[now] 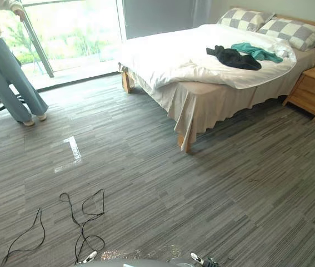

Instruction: Tidy the bed and pick cloth on bed and put in laundry

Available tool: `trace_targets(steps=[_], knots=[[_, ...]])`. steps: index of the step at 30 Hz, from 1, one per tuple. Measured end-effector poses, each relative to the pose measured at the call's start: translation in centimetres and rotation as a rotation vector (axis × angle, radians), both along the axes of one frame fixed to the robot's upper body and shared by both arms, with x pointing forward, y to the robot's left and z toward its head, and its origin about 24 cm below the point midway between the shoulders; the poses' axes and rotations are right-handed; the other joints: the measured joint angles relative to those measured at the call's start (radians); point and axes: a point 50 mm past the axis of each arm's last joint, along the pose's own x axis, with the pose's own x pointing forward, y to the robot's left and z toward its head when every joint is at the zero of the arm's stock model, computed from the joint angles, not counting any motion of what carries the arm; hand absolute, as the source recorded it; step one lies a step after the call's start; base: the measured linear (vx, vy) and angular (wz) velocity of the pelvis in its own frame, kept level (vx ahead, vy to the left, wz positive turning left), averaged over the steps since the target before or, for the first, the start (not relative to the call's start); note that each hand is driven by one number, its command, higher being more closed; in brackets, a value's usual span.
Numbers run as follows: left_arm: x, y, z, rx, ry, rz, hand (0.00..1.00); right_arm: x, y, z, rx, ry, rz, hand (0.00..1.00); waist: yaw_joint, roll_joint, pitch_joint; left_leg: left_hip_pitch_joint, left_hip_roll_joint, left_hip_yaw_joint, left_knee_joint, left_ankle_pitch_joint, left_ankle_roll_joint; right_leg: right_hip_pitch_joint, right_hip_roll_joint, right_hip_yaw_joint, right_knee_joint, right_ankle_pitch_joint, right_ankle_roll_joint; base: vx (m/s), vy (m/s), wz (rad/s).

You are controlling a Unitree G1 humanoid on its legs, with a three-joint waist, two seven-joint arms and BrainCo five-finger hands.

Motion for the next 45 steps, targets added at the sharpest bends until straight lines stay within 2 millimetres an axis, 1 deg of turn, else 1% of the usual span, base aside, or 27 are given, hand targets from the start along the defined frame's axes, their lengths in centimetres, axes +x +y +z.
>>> trace_targets(steps=[1,3,6,7,8,12,15,18,29,32,34,35,36,37,38,39,40,41,42,43,44,45], knots=[[0.2,-0.1,0.0,-0.004,-0.003,-0.027,0.0,-0.1,0.0,0.0,0.004,0.002,-0.009,0.0,0.001,-0.004,0.005,0.019,-0.001,0.0,-0.026,0.018,-0.003,0.015,0.0,-0.007,-0.013,0.006,-0.003,0.07,0.012,0.04],[0.3,-0.1,0.0,-0.013,-0.008,-0.044,0.0,-0.1,0.0,0.0,0.008,0.0,-0.015,0.0,0.0,-0.003,0.006,0.05,-0.002,-0.001,-0.053,0.032,0.003,0.04,0.002,-0.018,-0.029,0.013,-0.011,0.12,0.016,0.08],[0.5,-0.1,0.0,-0.019,-0.016,-0.051,0.0,0.1,0.0,0.0,0.021,-0.009,-0.011,0.0,0.0,-0.004,0.006,0.064,-0.005,-0.001,-0.075,0.038,0.007,0.056,0.002,-0.026,-0.049,0.013,-0.01,0.1,0.006,0.04],[0.5,-0.2,0.0,-0.021,-0.018,-0.056,0.0,0.4,0.1,0.0,0.027,-0.012,-0.009,0.0,0.0,0.0,0.009,0.07,-0.006,-0.001,-0.076,0.039,0.007,0.057,0.002,-0.027,-0.05,0.013,-0.01,0.1,0.004,0.02],[0.7,-0.1,0.1,-0.022,-0.02,-0.059,0.0,0.5,0.1,0.0,0.029,-0.012,-0.01,0.0,-0.001,-0.002,0.013,0.076,-0.006,0.0,-0.076,0.039,0.007,0.062,0.002,-0.027,-0.05,0.013,-0.01,0.08,-0.005,-0.01],[0.7,0.2,0.1,-0.037,-0.003,-0.079,0.0,1.1,0.6,0.0,0.045,-0.027,-0.015,0.0,-0.002,-0.017,0.027,0.098,-0.005,0.001,-0.076,0.036,0.003,0.087,0.002,-0.028,-0.049,0.0,0.01,0.01,-0.015,0.04],[1.0,0.2,0.1,-0.021,-0.001,-0.139,0.0,1.6,0.7,0.0,0.054,-0.044,-0.018,0.0,-0.002,-0.017,0.029,0.099,-0.005,0.005,-0.076,0.035,0.001,0.086,0.002,-0.027,-0.049,-0.001,0.012,-0.02,-0.013,-0.01],[1.0,0.2,0.1,-0.014,-0.001,-0.155,0.0,1.8,0.8,0.0,0.063,-0.054,-0.047,0.0,-0.009,-0.016,0.032,0.106,-0.004,0.01,-0.077,0.034,0.0,0.086,0.002,-0.025,-0.049,-0.001,0.012,-0.05,-0.018,-0.03],[1.1,0.1,0.1,0.007,0.005,-0.2,0.0,1.7,0.7,0.0,0.064,-0.065,-0.07,0.0,-0.014,-0.018,0.038,0.112,-0.002,0.038,-0.082,0.032,-0.002,0.086,0.006,0.005,-0.056,0.002,0.007,-0.05,-0.012,-0.07],[1.1,0.1,0.1,0.009,0.003,-0.207,0.0,1.6,0.7,0.1,0.064,-0.066,-0.079,0.0,-0.015,-0.018,0.038,0.109,-0.001,0.046,-0.082,0.023,-0.005,0.082,0.009,0.014,-0.061,0.003,0.007,0.0,-0.005,-0.06],[1.2,0.0,0.1,0.01,0.002,-0.216,0.0,1.6,0.6,0.1,0.066,-0.072,-0.094,0.0,-0.015,-0.017,0.038,0.1,0.003,0.059,-0.081,0.017,-0.004,0.055,0.012,0.029,-0.03,-0.007,0.003,0.03,-0.007,-0.26],[1.6,0.0,0.2,0.016,0.0,-0.245,0.0,1.9,0.5,0.2,0.06,-0.088,-0.097,0.0,-0.016,-0.015,0.043,0.097,0.003,0.068,-0.077,0.013,-0.002,0.008,0.01,0.034,0.038,-0.034,0.011,0.06,0.003,-0.34],[2.0,-0.1,0.2,0.022,-0.001,-0.281,0.0,2.5,0.4,0.3,0.053,-0.113,-0.113,0.0,-0.02,-0.014,0.069,0.1,0.004,0.086,-0.076,0.012,-0.001,-0.042,0.001,0.04,0.154,-0.075,0.047,0.06,0.008,-0.37],[2.3,-0.1,0.3,0.023,-0.008,-0.284,0.0,2.9,0.3,0.4,0.046,-0.127,-0.117,0.0,-0.022,-0.007,0.081,0.104,0.005,0.094,-0.075,0.011,0.002,-0.076,-0.003,0.04,0.226,-0.086,0.063,0.02,0.02,-0.45],[2.8,0.1,0.4,0.029,-0.021,-0.288,0.0,3.7,0.3,0.6,0.038,-0.149,-0.134,0.0,-0.027,-0.015,0.117,0.114,0.006,0.125,-0.058,0.011,0.01,-0.15,-0.017,0.029,0.381,-0.098,0.083,-0.02,0.032,-0.59],[3.1,0.5,0.5,0.042,-0.025,-0.291,0.0,4.3,0.4,0.7,0.042,-0.16,-0.154,0.0,-0.027,-0.029,0.146,0.126,0.008,0.159,-0.038,-0.002,0.019,-0.2,-0.03,0.019,0.494,-0.099,0.092,-0.03,0.035,-0.61],[3.1,0.7,0.5,0.047,-0.025,-0.292,0.0,4.4,0.4,0.7,0.046,-0.164,-0.17,0.0,-0.026,-0.033,0.163,0.138,0.012,0.174,-0.033,-0.007,0.022,-0.213,-0.038,0.005,0.531,-0.104,0.11,-0.02,0.036,-0.61],[3.2,1.0,0.6,0.053,-0.027,-0.292,0.0,4.3,0.6,0.6,0.06,-0.151,-0.201,0.0,-0.026,-0.035,0.172,0.147,0.017,0.199,-0.025,-0.02,0.014,-0.221,-0.074,-0.066,0.581,-0.141,0.085,0.02,0.03,-0.65],[3.3,1.1,0.6,0.056,-0.027,-0.292,0.0,4.1,0.7,0.5,0.068,-0.133,-0.22,0.0,-0.026,-0.039,0.173,0.149,0.033,0.221,0.002,-0.045,-0.001,-0.225,-0.107,-0.109,0.569,-0.154,0.07,0.04,0.013,-0.7],[3.4,1.0,0.7,0.056,-0.03,-0.293,0.0,4.0,0.5,0.5,0.069,-0.128,-0.231,0.0,-0.025,-0.037,0.174,0.149,0.046,0.23,0.021,-0.059,-0.01,-0.227,-0.116,-0.12,0.546,-0.156,0.067,0.11,-0.052,-0.73],[3.9,0.8,0.7,0.054,-0.038,-0.301,0.0,4.0,0.4,0.5,0.072,-0.126,-0.248,0.0,-0.029,-0.023,0.185,0.138,0.082,0.247,0.06,-0.087,-0.029,-0.233,-0.12,-0.136,0.486,-0.156,0.066,0.11,-0.093,-0.58],[4.1,0.6,0.7,0.051,-0.042,-0.306,0.0,4.1,0.1,0.6,0.072,-0.126,-0.262,0.0,-0.031,-0.01,0.193,0.133,0.107,0.253,0.076,-0.102,-0.041,-0.24,-0.114,-0.139,0.45,-0.152,0.067,0.14,-0.165,-0.67]])
